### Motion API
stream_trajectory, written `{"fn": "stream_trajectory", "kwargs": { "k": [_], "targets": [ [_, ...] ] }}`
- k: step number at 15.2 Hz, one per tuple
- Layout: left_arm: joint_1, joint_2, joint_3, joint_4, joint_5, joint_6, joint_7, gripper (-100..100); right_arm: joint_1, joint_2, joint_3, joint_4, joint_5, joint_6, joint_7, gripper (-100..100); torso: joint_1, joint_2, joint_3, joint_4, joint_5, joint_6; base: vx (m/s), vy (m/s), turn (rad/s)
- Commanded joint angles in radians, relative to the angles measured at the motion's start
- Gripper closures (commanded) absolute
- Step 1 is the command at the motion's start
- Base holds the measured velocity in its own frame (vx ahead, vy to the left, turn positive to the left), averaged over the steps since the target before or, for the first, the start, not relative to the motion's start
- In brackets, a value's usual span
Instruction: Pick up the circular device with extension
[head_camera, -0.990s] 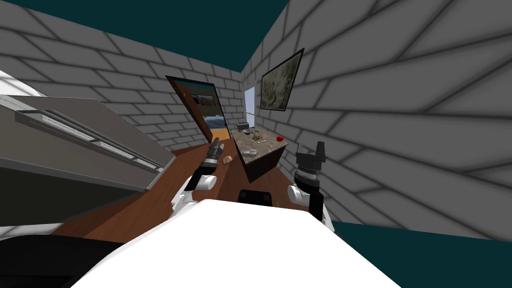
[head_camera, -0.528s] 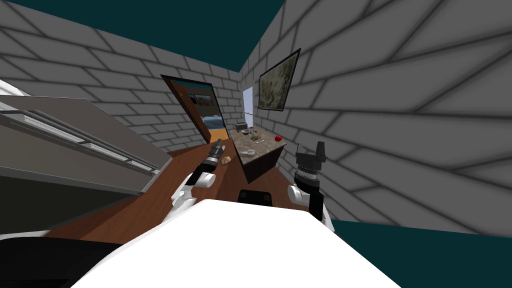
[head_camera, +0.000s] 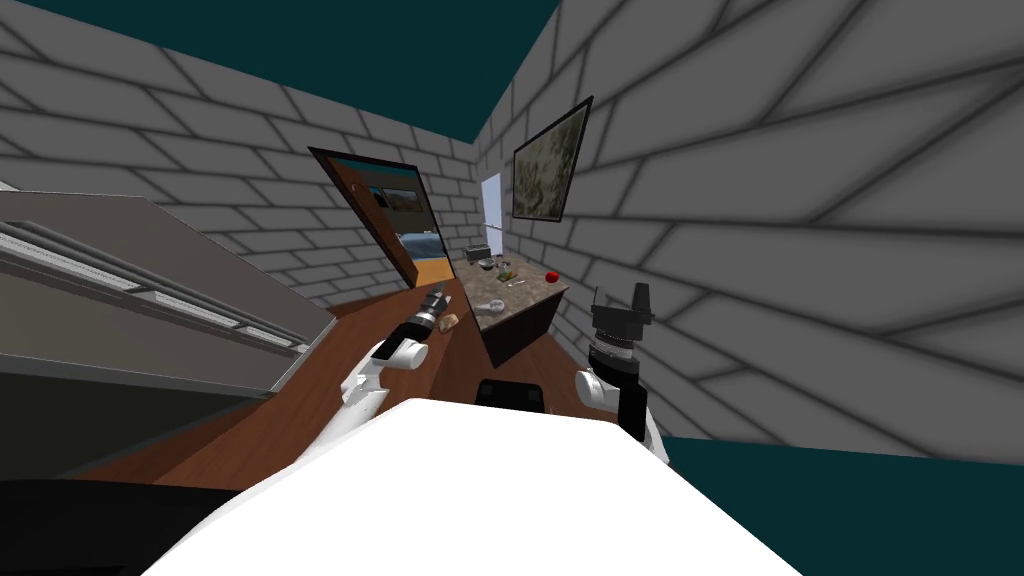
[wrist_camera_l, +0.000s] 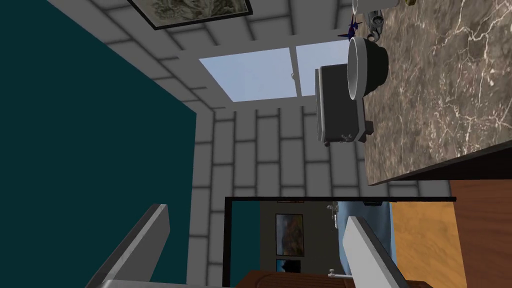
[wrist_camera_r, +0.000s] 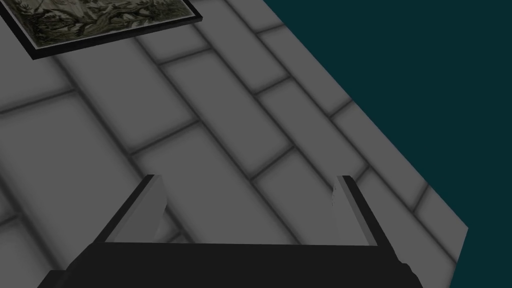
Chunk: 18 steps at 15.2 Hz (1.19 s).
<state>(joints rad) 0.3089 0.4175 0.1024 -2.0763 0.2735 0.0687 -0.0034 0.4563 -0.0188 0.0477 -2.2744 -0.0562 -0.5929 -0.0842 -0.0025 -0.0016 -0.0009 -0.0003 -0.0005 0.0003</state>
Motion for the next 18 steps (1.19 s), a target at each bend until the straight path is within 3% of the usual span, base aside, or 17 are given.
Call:
{"fn": "stream_trajectory", "kwargs": {
  "k": [1,3,4,6,7,9,10,13,14,16,17,18],
  "targets": [
    [-0.009,0.016,0.004,0.009,0.016,0.05,0.01,-100,0.0,0.0,0.0,0.0,0.0,0.0,0.0,0,0.0,0.0,0.0,0.0,0.0,0.0,0.022,-0.045,-0.072],
    [-0.009,0.016,0.004,0.009,0.016,0.071,0.01,-100,0.0,0.0,0.0,0.0,0.0,0.0,0.0,0,0.0,0.0,0.0,0.0,0.0,0.0,0.014,-0.027,-0.01],
    [-0.025,0.046,0.01,0.032,0.043,0.108,0.027,-100,0.0,0.0,0.0,0.0,0.0,0.0,0.0,0,0.0,0.0,0.0,0.0,0.0,0.0,0.021,-0.037,-0.045],
    [-0.025,0.046,0.01,0.032,0.043,0.141,0.027,-100,0.0,0.0,0.0,0.0,0.0,0.0,0.0,0,-0.001,0.0,0.0,0.0,0.0,0.0,0.027,-0.044,-0.048],
    [-0.042,0.075,0.017,0.055,0.07,0.169,0.045,-100,0.0,0.0,0.0,0.0,0.0,0.0,0.0,0,-0.001,0.0,0.0,0.0,0.0,0.0,0.031,-0.059,-0.076],
    [-0.042,0.075,0.017,0.055,0.07,0.213,0.045,-100,0.0,0.0,0.0,0.0,0.0,0.0,0.0,0,-0.002,-0.001,0.0,0.0,0.0,0.0,0.028,-0.048,-0.037],
    [-0.058,0.103,0.023,0.079,0.098,0.236,0.063,-100,0.0,0.0,0.0,0.0,0.0,0.0,0.0,0,-0.001,0.0,0.0,0.0,0.0,0.0,0.032,-0.047,-0.059],
    [-0.058,0.103,0.023,0.079,0.098,0.286,0.063,-100,0.0,0.0,0.0,0.0,0.0,0.0,0.0,0,-0.001,-0.001,0.0,0.0,0.0,0.0,0.026,-0.041,-0.029],
    [-0.075,0.132,0.03,0.103,0.126,0.321,0.08,-100,0.0,0.0,0.0,0.0,0.0,0.0,0.0,0,0.0,0.0,0.0,0.0,0.0,0.0,0.021,-0.041,-0.055],
    [-0.075,0.132,0.03,0.103,0.126,0.36,0.08,-100,0.0,0.0,0.0,0.0,0.0,0.0,0.0,0,-0.001,0.0,0.0,0.0,0.0,0.0,0.024,-0.044,-0.045],
    [-0.092,0.16,0.036,0.127,0.154,0.383,0.098,-100,0.0,0.0,0.0,0.0,0.0,0.0,0.0,0,-0.001,0.0,0.0,0.0,0.0,0.0,0.032,-0.047,-0.073],
    [-0.092,0.16,0.036,0.127,0.154,0.406,0.098,-100,0.0,0.0,0.0,0.0,0.0,0.0,0.0,0,-0.001,0.0,0.0,0.0,0.0,0.0,0.041,-0.056,-0.07]
  ]
}}
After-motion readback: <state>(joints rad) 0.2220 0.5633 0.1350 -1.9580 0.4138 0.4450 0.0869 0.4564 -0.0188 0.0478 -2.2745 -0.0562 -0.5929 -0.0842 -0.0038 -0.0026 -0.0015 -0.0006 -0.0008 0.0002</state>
